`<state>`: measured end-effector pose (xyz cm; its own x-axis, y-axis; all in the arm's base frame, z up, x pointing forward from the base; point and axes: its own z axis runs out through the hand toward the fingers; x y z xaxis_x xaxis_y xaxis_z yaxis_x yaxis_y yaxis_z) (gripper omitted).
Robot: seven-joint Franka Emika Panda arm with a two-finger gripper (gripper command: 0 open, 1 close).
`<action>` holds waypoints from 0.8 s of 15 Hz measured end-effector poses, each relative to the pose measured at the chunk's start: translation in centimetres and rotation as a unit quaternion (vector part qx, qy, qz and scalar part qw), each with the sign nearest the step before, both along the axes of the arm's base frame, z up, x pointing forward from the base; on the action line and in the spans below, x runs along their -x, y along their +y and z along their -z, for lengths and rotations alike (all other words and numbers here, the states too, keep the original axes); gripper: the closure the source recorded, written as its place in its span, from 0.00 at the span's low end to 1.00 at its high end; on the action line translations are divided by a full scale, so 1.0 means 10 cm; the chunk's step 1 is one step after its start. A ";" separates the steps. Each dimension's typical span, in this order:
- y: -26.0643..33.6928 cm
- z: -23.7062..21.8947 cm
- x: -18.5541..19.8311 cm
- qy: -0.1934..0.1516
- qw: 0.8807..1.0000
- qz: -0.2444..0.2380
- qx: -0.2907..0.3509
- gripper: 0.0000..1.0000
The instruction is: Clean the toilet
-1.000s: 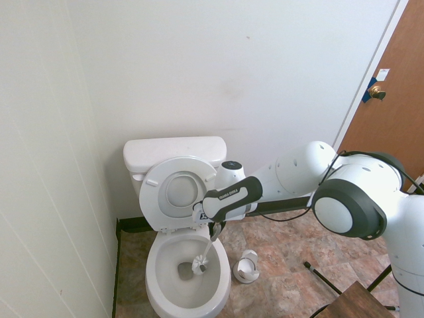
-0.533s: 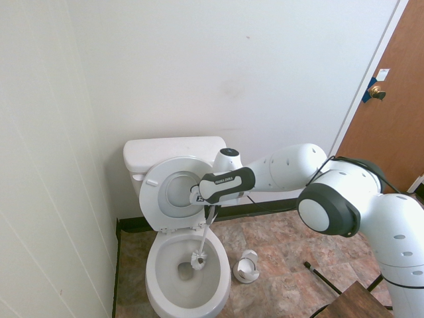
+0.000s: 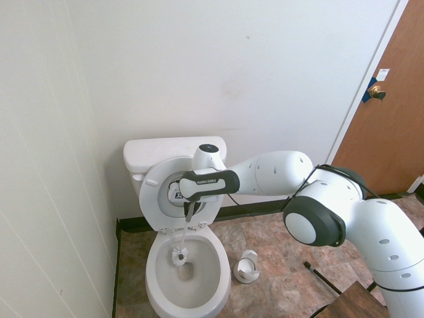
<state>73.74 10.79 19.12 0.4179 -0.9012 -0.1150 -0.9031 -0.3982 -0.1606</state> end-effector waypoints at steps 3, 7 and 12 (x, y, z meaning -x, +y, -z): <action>0.10 0.02 0.05 0.011 1.000 -0.007 0.004 1.00; 0.04 -0.21 0.33 0.026 0.999 -0.020 0.022 1.00; 0.03 -1.11 0.82 0.004 0.999 -0.032 0.028 1.00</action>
<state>65.53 11.12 30.23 0.4738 -0.8780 -0.0683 -0.8769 -0.4631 -0.1291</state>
